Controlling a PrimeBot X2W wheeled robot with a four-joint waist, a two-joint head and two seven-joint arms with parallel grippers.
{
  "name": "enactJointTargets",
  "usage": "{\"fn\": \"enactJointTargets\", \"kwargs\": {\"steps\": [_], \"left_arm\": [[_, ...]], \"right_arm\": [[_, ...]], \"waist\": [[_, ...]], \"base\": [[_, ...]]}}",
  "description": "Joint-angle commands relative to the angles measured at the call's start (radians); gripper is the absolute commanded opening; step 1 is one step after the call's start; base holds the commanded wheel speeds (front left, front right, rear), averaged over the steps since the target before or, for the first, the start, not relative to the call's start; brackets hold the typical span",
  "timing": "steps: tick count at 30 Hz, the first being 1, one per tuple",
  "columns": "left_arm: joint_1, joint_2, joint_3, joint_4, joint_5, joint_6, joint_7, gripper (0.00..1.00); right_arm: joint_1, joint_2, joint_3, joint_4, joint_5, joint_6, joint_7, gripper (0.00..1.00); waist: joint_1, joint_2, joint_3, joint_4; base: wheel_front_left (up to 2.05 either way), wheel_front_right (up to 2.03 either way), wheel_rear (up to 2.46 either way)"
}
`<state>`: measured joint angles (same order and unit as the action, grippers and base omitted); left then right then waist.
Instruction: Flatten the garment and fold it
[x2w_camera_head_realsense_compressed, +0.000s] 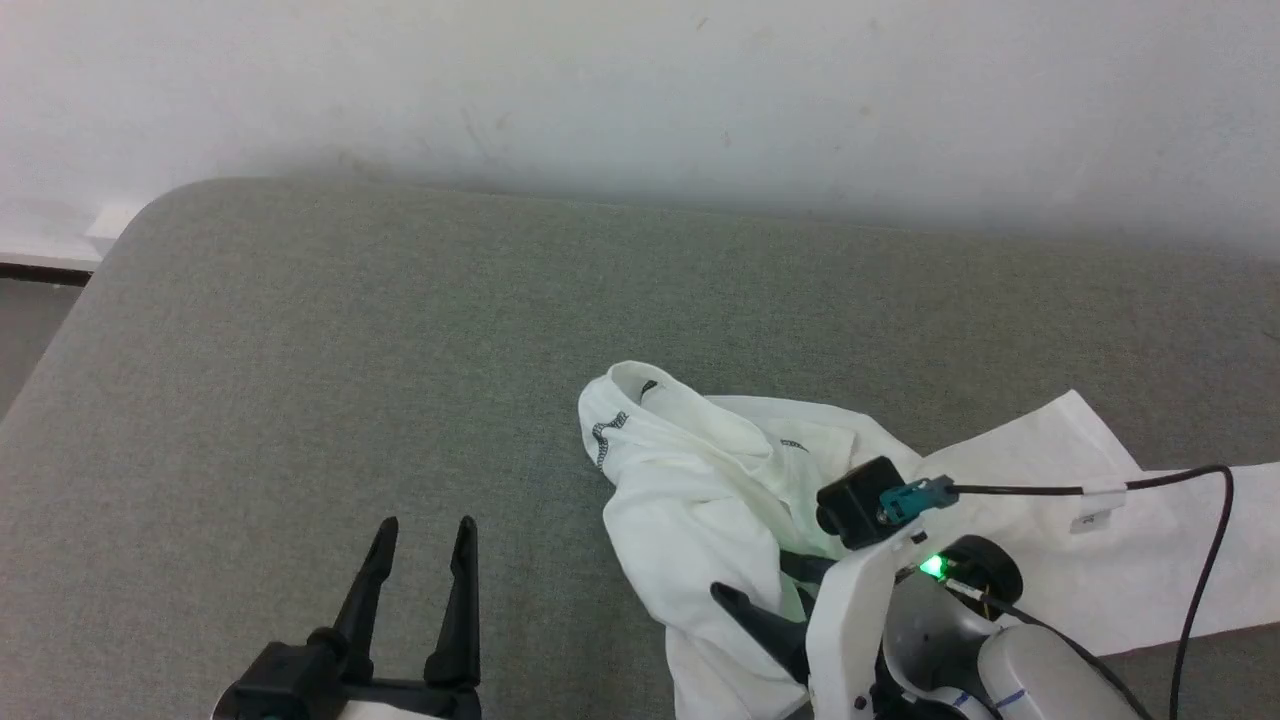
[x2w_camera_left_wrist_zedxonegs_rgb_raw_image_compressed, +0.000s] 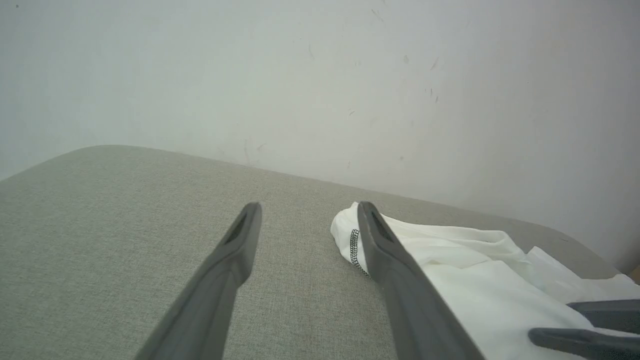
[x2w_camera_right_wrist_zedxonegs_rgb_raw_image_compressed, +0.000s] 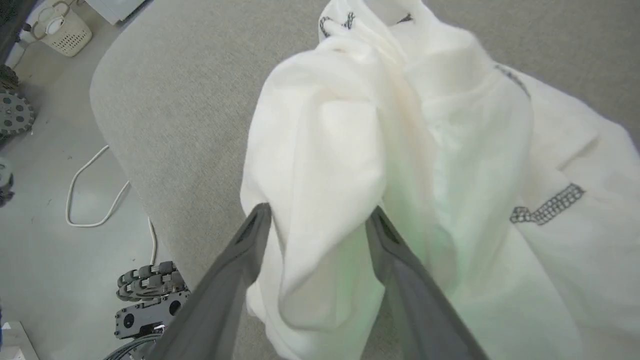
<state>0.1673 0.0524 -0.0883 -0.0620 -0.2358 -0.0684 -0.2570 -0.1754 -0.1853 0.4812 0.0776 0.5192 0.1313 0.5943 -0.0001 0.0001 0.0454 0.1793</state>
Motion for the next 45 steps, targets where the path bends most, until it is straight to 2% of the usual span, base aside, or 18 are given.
{"fn": "enactJointTargets", "kwargs": {"steps": [1, 5, 8, 13, 17, 18, 20, 24, 28, 33, 38, 45], "left_arm": [[0.013, 0.001, -0.001, 0.003, 0.007, -0.007, -0.005, 1.0], [0.015, 0.004, -0.006, 0.0, 0.011, -0.008, -0.005, 1.0], [0.018, 0.006, -0.005, -0.009, 0.014, -0.007, -0.005, 1.0], [0.025, 0.009, 0.0, -0.034, 0.018, -0.003, -0.005, 1.0], [0.038, 0.009, 0.012, -0.054, 0.021, 0.0, -0.005, 1.0], [0.043, 0.009, 0.013, -0.057, 0.022, 0.001, -0.005, 1.0], [0.052, 0.008, 0.019, -0.064, 0.022, 0.003, -0.005, 1.0], [0.076, 0.007, 0.03, -0.078, 0.02, 0.008, -0.005, 1.0], [0.075, 0.01, 0.021, -0.094, 0.043, 0.012, -0.005, 1.0], [-0.037, 0.047, -0.032, -0.142, 0.088, -0.011, 0.046, 1.0], [-0.248, 0.063, -0.163, -0.147, 0.113, -0.046, 0.173, 1.0], [-0.549, 0.056, -0.443, -0.021, 0.108, -0.061, 0.359, 1.0]], "right_arm": [[0.002, 0.005, -0.008, -0.021, 0.007, -0.001, -0.017, 1.0], [0.015, 0.016, -0.091, -0.102, 0.007, -0.001, -0.092, 1.0], [0.059, 0.046, -0.213, -0.169, -0.027, -0.001, -0.149, 1.0], [0.171, 0.105, -0.465, -0.299, -0.204, -0.001, -0.285, 1.0], [0.275, 0.131, -0.626, -0.359, -0.355, -0.001, -0.414, 1.0], [0.301, 0.133, -0.651, -0.362, -0.376, -0.001, -0.441, 1.0], [0.347, 0.134, -0.703, -0.346, -0.348, -0.001, -0.498, 1.0], [0.411, 0.135, -0.752, -0.282, -0.284, -0.001, -0.584, 1.0], [0.412, 0.135, -0.769, -0.238, -0.262, -0.001, -0.642, 1.0], [0.362, 0.135, -0.792, -0.235, -0.273, -0.001, -0.668, 1.0], [0.312, 0.135, -0.828, -0.242, -0.279, -0.001, -0.67, 1.0], [0.262, 0.135, -0.874, -0.245, -0.274, -0.001, -0.667, 1.0]], "waist": [[0.0001, -0.0001, -0.005, -0.005], [0.0001, -0.0001, -0.016, -0.011], [0.0001, -0.0001, -0.016, -0.02], [0.0001, -0.0001, -0.004, -0.04], [0.0001, -0.0001, 0.009, -0.067], [0.0001, -0.0001, 0.013, -0.074], [0.0001, -0.0001, 0.019, -0.089], [0.0001, -0.0001, 0.028, -0.12], [0.0001, -0.0001, 0.039, -0.149], [0.0001, -0.0001, 0.072, -0.174], [0.0001, -0.0001, 0.131, -0.189], [0.0001, -0.0001, 0.233, -0.214]], "base": [[0.0, 0.0, 0.0], [0.0, 0.0, 0.0], [0.0, 0.0, 0.0], [0.0, 0.0, 0.0], [0.0, 0.0, 0.0], [0.0, 0.0, 0.0], [0.0, 0.0, 0.0], [0.0, 0.0, 0.0], [0.0, 0.0, 0.0], [0.0, 0.0, 0.0], [0.0, 0.0, 0.0], [0.0, 0.0, 0.0]]}}
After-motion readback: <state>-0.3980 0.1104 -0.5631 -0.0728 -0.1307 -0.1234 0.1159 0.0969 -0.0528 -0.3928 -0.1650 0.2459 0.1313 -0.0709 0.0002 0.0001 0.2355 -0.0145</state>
